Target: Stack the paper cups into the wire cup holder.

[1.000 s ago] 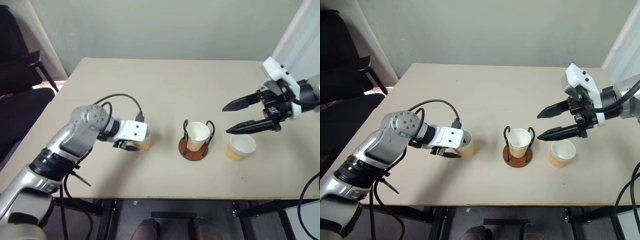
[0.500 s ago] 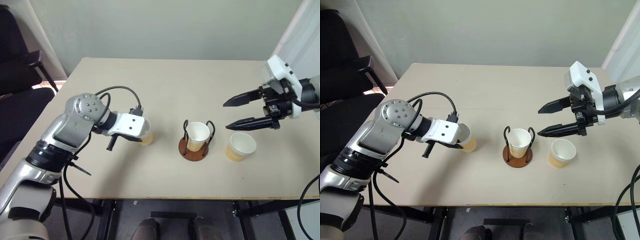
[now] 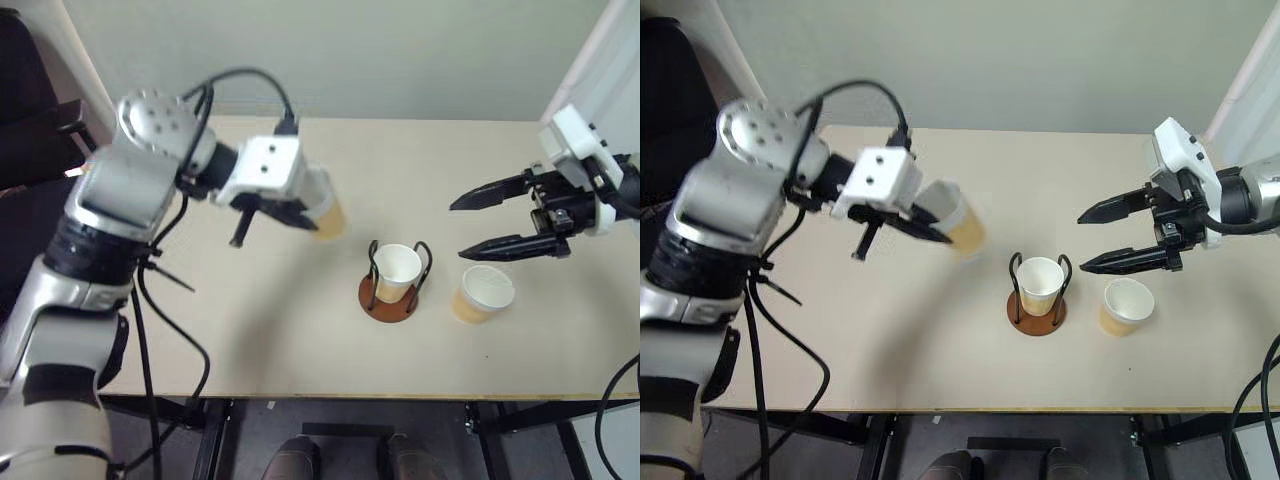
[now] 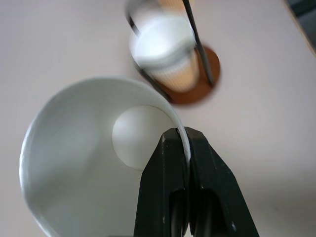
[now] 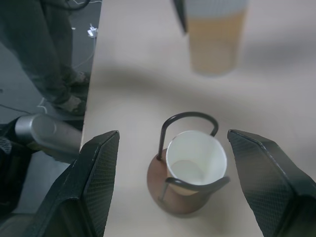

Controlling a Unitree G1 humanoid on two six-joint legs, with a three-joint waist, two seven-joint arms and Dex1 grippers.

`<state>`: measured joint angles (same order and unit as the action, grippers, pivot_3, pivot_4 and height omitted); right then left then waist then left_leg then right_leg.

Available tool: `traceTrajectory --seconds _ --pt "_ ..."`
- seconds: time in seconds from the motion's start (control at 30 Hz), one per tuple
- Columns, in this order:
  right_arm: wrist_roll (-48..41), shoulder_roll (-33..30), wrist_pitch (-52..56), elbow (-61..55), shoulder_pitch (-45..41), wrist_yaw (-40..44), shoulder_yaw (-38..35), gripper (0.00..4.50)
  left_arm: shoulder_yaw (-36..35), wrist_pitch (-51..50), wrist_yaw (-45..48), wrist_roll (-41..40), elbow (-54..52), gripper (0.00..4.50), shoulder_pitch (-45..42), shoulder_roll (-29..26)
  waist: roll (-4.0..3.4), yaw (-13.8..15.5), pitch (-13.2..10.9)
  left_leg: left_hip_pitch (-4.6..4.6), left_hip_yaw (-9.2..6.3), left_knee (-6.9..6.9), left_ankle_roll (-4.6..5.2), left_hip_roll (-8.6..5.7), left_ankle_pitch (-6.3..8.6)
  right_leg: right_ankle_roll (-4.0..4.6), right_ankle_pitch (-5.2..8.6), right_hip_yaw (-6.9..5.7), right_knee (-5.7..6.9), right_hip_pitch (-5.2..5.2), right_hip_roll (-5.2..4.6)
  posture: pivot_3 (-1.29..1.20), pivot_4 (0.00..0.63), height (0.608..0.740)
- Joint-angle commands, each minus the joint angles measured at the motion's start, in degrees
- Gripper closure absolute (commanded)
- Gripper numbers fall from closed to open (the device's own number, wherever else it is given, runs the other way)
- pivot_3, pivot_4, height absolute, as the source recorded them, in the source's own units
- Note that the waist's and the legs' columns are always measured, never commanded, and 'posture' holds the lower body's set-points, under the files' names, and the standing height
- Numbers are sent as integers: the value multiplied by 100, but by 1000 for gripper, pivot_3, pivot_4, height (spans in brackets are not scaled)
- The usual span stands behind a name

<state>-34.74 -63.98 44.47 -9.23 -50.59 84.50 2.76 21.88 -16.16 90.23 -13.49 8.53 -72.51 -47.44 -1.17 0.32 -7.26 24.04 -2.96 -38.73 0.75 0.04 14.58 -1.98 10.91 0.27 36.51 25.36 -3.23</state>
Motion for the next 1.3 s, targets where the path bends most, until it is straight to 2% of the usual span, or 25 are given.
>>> traceTrajectory --seconds 0.03,0.37,0.7,1.0,1.2,1.3 --pt "-38 -195 120 -82 -107 88 -108 868 255 235 227 -276 323 4461 -399 171 0 2 0 1 0 1 -1 0 0 -3 -2 0 -5 0 0 0 150 740" --pt "-488 -929 876 -740 -163 65 -545 868 1014 817 227 -838 1514 4461 -1348 1254 1 51 -1 33 14 -11 -20 -1 -4 -53 -7 2 -61 -3 -2 0 150 740" --pt "-930 -1270 1323 -1237 405 -466 -1289 868 1946 1512 227 -1058 2011 4461 -1504 1579 0 126 -1 51 14 -37 -19 -6 23 -95 4 8 -62 -3 -6 0 150 740" --pt "-1341 -1425 1514 -1529 825 -786 -1733 868 2249 1884 227 -716 2054 4461 -1367 1877 1 152 -1 54 18 -46 -18 -12 24 -118 4 12 -60 -5 -7 0 150 740" --pt "-1460 -1485 1457 -1552 980 -904 -1820 868 2138 2366 227 -56 2254 4461 -1251 2124 1 155 -1 52 21 -55 -16 -13 24 -127 2 16 -58 -8 -6 0 150 740" --pt "-1474 -1499 1417 -1547 1047 -932 -1832 868 2058 2340 227 -3 2238 4461 -1233 2227 1 156 -1 52 21 -58 -15 -14 24 -130 1 16 -57 -10 -6 0 150 740"
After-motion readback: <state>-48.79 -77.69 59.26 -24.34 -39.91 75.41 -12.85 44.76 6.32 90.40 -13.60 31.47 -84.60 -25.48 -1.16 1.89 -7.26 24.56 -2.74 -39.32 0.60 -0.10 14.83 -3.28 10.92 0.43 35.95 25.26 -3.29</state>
